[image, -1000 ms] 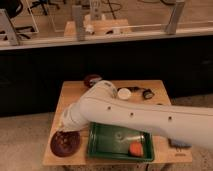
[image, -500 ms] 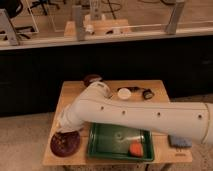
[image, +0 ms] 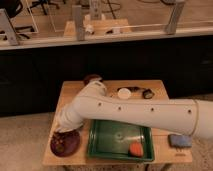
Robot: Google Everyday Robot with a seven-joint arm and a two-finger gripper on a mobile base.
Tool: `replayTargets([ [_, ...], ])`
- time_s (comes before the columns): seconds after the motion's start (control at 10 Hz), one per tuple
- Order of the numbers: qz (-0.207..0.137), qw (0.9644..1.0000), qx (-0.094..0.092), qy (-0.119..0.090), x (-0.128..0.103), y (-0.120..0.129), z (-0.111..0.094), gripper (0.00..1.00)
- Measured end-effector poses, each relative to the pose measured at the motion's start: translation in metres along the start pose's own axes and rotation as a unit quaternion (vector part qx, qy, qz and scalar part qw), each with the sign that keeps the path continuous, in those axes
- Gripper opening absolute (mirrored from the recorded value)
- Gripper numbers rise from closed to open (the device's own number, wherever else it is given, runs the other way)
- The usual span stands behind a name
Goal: Place grapes in purple bowl
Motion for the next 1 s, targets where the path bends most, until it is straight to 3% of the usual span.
replayTargets([
  [0.1,0.003,0.9998,0.017,0.006,0.0,-0.002,-0.014,0.32],
  [0.3,0.009,0.9988,0.044,0.019,0.0,-0.003,-0.04,0.4],
  [1.0,0.009,0.9985,0.05,0.02,0.0,-0.004,-0.045,0.4],
])
